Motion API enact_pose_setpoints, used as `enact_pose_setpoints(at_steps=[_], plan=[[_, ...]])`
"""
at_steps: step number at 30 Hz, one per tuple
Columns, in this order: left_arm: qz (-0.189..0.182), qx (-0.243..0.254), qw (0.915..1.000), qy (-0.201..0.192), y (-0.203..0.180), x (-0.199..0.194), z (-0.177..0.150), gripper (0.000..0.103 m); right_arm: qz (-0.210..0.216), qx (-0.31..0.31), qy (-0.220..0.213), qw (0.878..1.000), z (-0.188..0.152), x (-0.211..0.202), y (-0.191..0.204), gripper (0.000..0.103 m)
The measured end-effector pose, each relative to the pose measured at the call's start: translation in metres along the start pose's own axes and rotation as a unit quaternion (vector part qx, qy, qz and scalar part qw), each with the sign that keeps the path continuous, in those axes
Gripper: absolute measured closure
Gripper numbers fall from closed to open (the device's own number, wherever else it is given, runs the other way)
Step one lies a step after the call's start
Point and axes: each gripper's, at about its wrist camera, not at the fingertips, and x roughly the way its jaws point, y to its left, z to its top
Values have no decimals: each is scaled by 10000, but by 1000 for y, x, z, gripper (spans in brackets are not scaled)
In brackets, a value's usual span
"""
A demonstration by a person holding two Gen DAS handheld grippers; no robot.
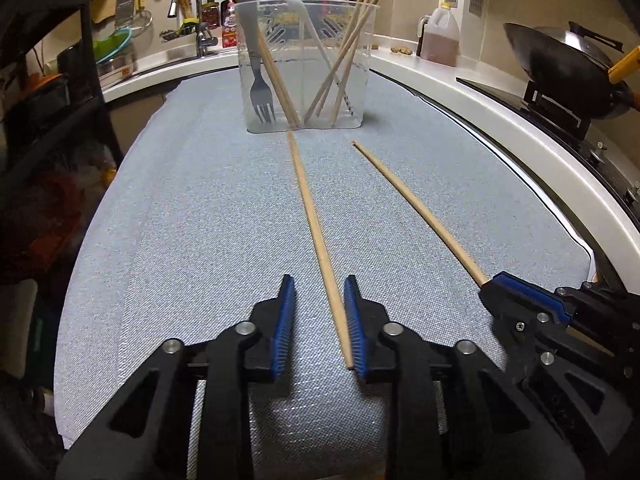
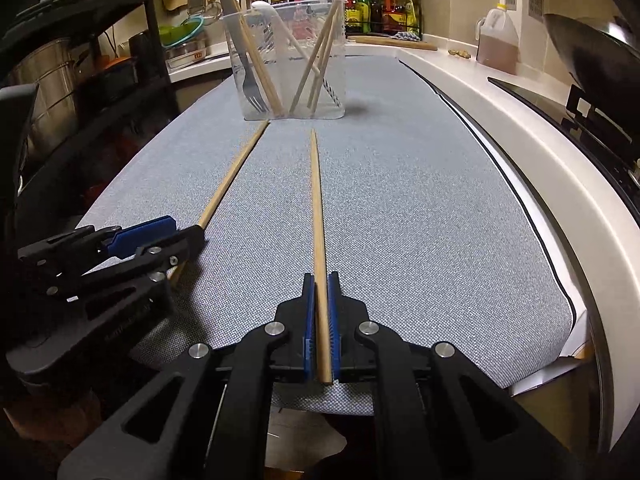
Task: Organize utensils
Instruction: 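Close the right tool on one chopstick while the left tool grasps the other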
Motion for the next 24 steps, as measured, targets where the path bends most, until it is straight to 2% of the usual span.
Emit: enact_pose_setpoints(at_steps=[8, 13, 15, 19, 21, 22, 23, 24], plan=[[130, -329, 9994, 10, 23, -12, -9, 80, 13, 39, 16, 10000, -3, -3, -2, 96], [1, -190, 9998, -38, 14, -6, -9, 78, 14, 4, 11, 10000, -2, -2, -1, 95], [66, -106, 9999, -114, 10, -2, -6, 74, 37, 5, 7, 10000, -2, -2, -2, 95], [166, 15, 9996, -218, 5, 4, -2, 74, 12, -14, -44, 10000, -4, -2, 1, 95], [161, 34, 9996, -236, 4, 4, -2, 77, -3, -16, -55, 10000, -3, -1, 2, 95], [146, 32, 9996, -230, 5, 3, -2, 91, -11, -28, -59, 10000, -3, 0, 2, 96], [142, 23, 9997, -220, 5, 2, -3, 96, -27, -42, -67, 10000, -3, 0, 2, 97], [134, -11, 9997, -207, 7, 1, -4, 96, -46, -26, -79, 10000, -3, 0, 1, 97]])
